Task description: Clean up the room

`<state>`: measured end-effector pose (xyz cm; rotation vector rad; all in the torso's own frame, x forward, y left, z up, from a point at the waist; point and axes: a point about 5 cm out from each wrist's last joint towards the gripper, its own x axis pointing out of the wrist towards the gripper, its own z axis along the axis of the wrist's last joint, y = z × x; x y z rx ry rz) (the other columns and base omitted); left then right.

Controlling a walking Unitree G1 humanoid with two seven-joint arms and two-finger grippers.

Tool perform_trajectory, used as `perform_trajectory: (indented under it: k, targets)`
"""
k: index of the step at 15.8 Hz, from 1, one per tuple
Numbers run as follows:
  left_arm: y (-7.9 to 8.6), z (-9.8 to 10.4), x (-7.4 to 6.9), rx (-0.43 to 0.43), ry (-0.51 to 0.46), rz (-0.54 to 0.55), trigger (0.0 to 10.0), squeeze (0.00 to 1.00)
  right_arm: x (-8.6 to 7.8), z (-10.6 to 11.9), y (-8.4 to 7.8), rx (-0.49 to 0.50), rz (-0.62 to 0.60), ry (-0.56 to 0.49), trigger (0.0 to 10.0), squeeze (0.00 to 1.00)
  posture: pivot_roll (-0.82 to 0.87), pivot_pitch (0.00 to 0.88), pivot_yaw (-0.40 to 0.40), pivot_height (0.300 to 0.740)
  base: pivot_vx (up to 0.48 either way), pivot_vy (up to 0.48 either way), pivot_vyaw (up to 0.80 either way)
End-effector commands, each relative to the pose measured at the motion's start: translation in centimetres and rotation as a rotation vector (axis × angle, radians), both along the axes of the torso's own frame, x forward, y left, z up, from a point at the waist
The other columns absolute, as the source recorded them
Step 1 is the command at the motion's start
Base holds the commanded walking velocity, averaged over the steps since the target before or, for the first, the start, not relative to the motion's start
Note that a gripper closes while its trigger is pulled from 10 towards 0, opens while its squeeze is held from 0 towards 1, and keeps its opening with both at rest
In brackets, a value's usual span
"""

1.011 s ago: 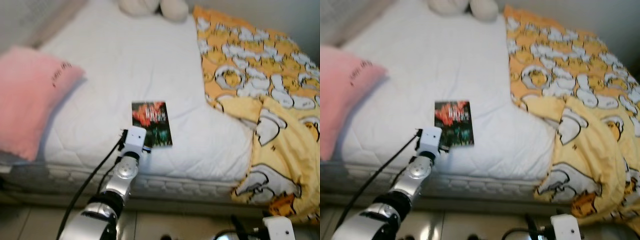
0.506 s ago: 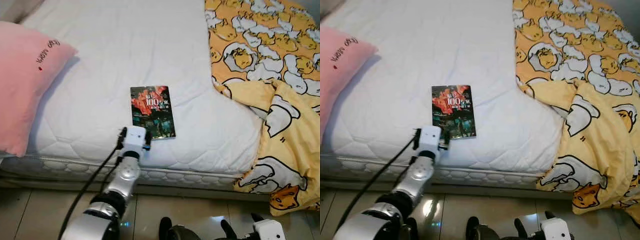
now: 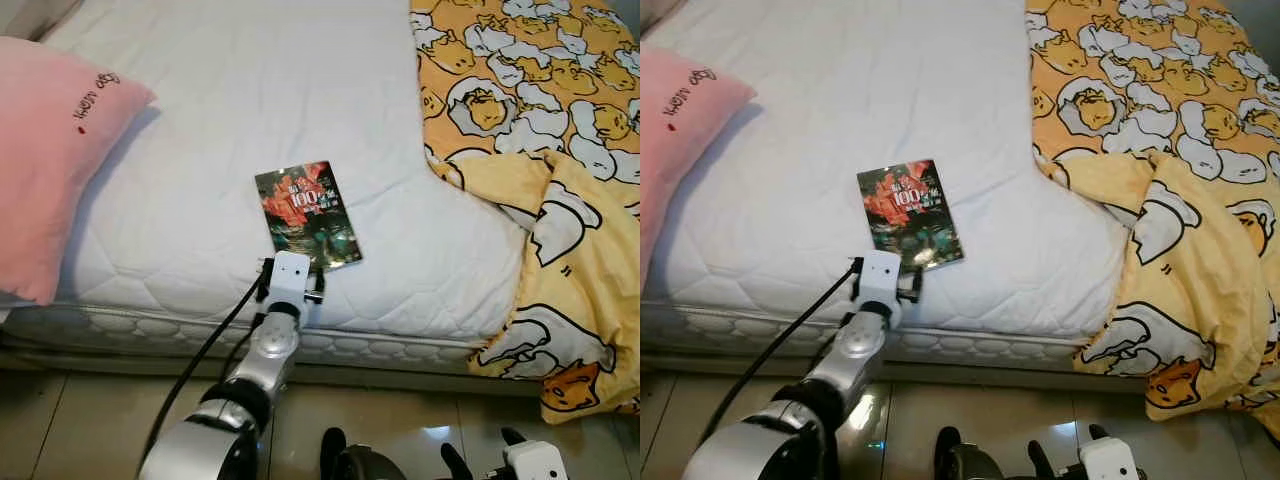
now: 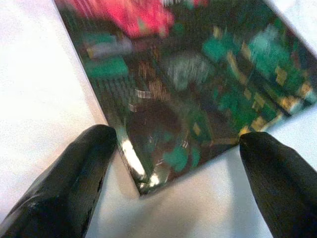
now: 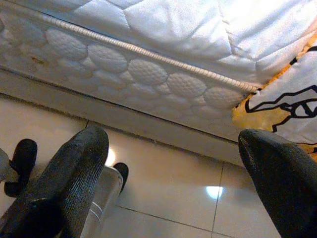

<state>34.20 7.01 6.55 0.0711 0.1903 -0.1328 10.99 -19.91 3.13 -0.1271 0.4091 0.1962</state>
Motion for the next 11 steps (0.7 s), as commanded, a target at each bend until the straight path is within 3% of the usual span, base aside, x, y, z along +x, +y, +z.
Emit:
perform_trajectory:
  k: [1, 3, 6, 7, 11]
  targets:
    - [-0.6, -1.6, -0.9, -0.064, 0.117, 0.0, 10.0, 0.0, -1.1, -0.5, -0.7, -0.019, -0.027, 0.057, 10.0, 0.0, -0.12, 0.33, -0.174, 0.74, 0.0, 0.0, 0.0]
    - [-0.8, -1.5, -0.7, -0.184, 0.166, 0.022, 10.0, 0.0, -1.1, -0.5, -0.6, -0.02, -0.03, 0.06, 10.0, 0.0, -0.12, 0.334, -0.176, 0.74, 0.0, 0.0, 0.0]
    - [-1.5, -1.1, -0.4, -0.202, 0.191, -0.033, 10.0, 0.0, -1.2, -0.7, -0.6, -0.021, -0.03, 0.07, 10.0, 0.0, -0.12, 0.335, -0.178, 0.74, 0.0, 0.0, 0.0]
    - [-1.2, -1.0, -0.2, -0.214, 0.199, -0.021, 0.0, 0.0, -1.2, -0.9, -0.8, -0.024, -0.032, 0.077, 10.0, 0.0, -0.13, 0.335, -0.178, 0.74, 0.0, 0.0, 0.0]
    - [0.1, -0.7, 0.4, -0.293, 0.209, 0.03, 0.0, 0.0, -1.0, -0.9, -0.8, -0.026, -0.041, 0.08, 10.0, 0.0, -0.13, 0.333, -0.174, 0.74, 0.0, 0.0, 0.0]
